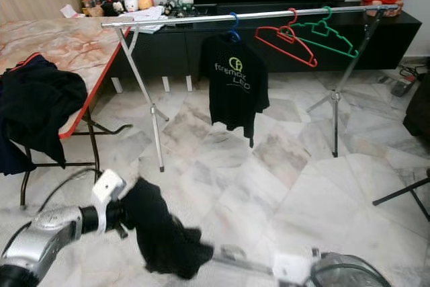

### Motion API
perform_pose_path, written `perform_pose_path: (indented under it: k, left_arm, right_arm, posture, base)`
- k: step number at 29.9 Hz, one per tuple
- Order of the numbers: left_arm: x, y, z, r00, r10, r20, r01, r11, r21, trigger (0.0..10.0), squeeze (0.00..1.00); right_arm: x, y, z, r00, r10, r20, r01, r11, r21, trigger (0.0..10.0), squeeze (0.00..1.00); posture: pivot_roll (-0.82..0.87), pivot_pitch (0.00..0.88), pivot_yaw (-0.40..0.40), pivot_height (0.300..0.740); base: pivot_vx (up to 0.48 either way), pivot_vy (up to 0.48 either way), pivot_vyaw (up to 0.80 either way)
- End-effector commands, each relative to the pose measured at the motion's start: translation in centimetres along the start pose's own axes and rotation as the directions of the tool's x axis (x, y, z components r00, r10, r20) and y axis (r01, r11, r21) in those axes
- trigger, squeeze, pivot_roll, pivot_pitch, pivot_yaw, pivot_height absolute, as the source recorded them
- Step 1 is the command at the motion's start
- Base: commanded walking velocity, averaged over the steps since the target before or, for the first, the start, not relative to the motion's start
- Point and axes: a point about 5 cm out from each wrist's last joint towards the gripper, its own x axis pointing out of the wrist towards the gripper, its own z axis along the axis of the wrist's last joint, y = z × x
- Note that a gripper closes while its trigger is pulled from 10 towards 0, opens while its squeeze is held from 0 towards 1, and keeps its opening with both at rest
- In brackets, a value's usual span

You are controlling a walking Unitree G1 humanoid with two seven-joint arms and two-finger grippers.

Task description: Hang hanger

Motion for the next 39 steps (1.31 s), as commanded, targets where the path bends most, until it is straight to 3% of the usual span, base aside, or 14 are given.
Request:
perform_pose_path:
  k: [1, 3, 4, 6, 8, 10, 13, 18, 22, 24, 26, 29, 35, 39]
  left_arm:
    - [-0.2, 0.7, 0.2, 0.998, 0.065, 0.019, -0.065, 0.998, 0.008, 0.0, 0.0]
    - [-0.2, 1.0, 0.2, 0.995, 0.096, 0.022, -0.097, 0.995, 0.005, 0.0, 0.0]
    - [-0.1, 1.2, 0.0, 0.993, 0.115, 0.016, -0.116, 0.993, 0.006, 0.0, 0.0]
    - [-0.1, 0.9, -0.5, 0.996, 0.086, -0.006, -0.086, 0.996, 0.011, 0.0, 0.0]
    - [0.0, 0.7, -0.6, 0.997, 0.071, -0.013, -0.07, 0.997, 0.016, 0.0, 0.0]
    - [0.1, 0.4, -0.8, 0.999, 0.049, -0.02, -0.049, 0.999, 0.012, 0.0, 0.0]
    - [0.2, -0.3, -1.2, 0.999, -0.013, -0.037, 0.014, 1.0, 0.007, 0.0, 0.0]
    - [0.5, -0.6, -1.3, 0.999, -0.027, -0.033, 0.027, 1.0, 0.003, 0.0, 0.0]
    - [0.5, -0.4, -1.4, 0.999, -0.006, -0.032, 0.006, 1.0, 0.011, 0.0, 0.0]
    - [0.5, 0.0, -1.2, 0.999, 0.034, -0.02, -0.033, 0.999, 0.012, 0.0, 0.0]
    - [0.6, 0.6, -0.9, 0.996, 0.085, -0.01, -0.084, 0.996, 0.022, 0.0, 0.0]
    - [0.5, 0.7, -0.9, 0.996, 0.087, -0.01, -0.087, 0.996, 0.024, 0.0, 0.0]
    - [0.5, 0.9, -0.8, 0.994, 0.113, 0.002, -0.114, 0.993, 0.031, 0.0, 0.0]
    - [0.9, 2.0, 0.0, 0.947, 0.312, 0.076, -0.315, 0.949, 0.031, 0.0, 0.0]
  right_arm:
    - [-0.2, -2.1, 2.4, 0.974, -0.163, 0.156, 0.123, 0.964, 0.237, 0.0, 0.0]
    - [-0.4, -2.9, 3.4, 0.948, -0.221, 0.228, 0.13, 0.925, 0.357, 0.0, 0.0]
    - [-1.2, -4.8, 5.2, 0.855, -0.382, 0.351, 0.126, 0.81, 0.573, 0.0, 0.0]
    - [-1.8, -6.1, 5.6, 0.792, -0.491, 0.363, 0.114, 0.703, 0.702, 0.0, 0.0]
    - [-1.9, -6.3, 5.5, 0.788, -0.508, 0.347, 0.135, 0.694, 0.707, 0.0, 0.0]
    - [-1.3, -5.2, 5.1, 0.847, -0.421, 0.325, 0.149, 0.775, 0.614, 0.0, 0.0]
    - [0.9, 0.5, 2.4, 0.994, 0.025, 0.104, -0.032, 0.997, 0.065, 0.0, 0.0]
    - [0.4, 2.4, -0.8, 0.969, 0.22, -0.116, -0.232, 0.966, -0.11, 0.0, 0.0]
    - [0.3, 0.3, 0.3, 0.997, 0.06, -0.051, -0.063, 0.996, -0.057, 0.0, 0.0]
    - [0.2, -1.8, 2.2, 0.987, -0.139, 0.08, 0.129, 0.984, 0.124, 0.0, 0.0]
    - [-1.0, -5.0, 5.0, 0.871, -0.423, 0.249, 0.293, 0.855, 0.427, 0.0, 0.0]
    - [-1.7, -6.1, 5.8, 0.81, -0.498, 0.311, 0.256, 0.776, 0.576, 0.0, 0.0]
    - [-0.3, -3.6, 3.9, 0.918, -0.345, 0.195, 0.239, 0.875, 0.421, 0.0, 0.0]
    - [0.5, -2.0, 2.5, 0.918, -0.383, 0.106, 0.265, 0.789, 0.554, 0.0, 0.0]
  posture:
    - [0.0, 0.097, 0.055, 0.74]
    - [0.0, 0.098, 0.054, 0.74]
    - [0.0, 0.098, 0.054, 0.74]
    - [0.0, 0.098, 0.053, 0.74]
    - [-0.01, 0.097, 0.053, 0.74]
    - [-0.01, 0.097, 0.053, 0.74]
    - [-0.01, 0.096, 0.05, 0.74]
    - [-0.01, 0.099, 0.046, 0.74]
    - [-0.01, 0.1, 0.047, 0.74]
    - [-0.01, 0.101, 0.047, 0.74]
    - [0.0, 0.102, 0.046, 0.74]
    - [-0.01, 0.102, 0.048, 0.74]
    - [-0.01, 0.1, 0.047, 0.74]
    - [-0.01, 0.096, 0.043, 0.74]
  base:
    - [0.0, 0.0, 0.0]
    - [0.0, 0.0, 0.0]
    - [0.0, 0.0, 0.0]
    - [0.0, 0.0, 0.0]
    - [0.0, 0.0, 0.0]
    - [0.0, 0.0, 0.0]
    - [0.0, 0.0, 0.0]
    - [0.0, 0.0, 0.0]
    - [0.0, 0.0, 0.0]
    - [0.0, 0.0, 0.0]
    - [0.0, 0.0, 0.0]
    - [0.0, 0.0, 0.0]
    - [0.0, 0.0, 0.0]
    - [0.0, 0.0, 0.0]
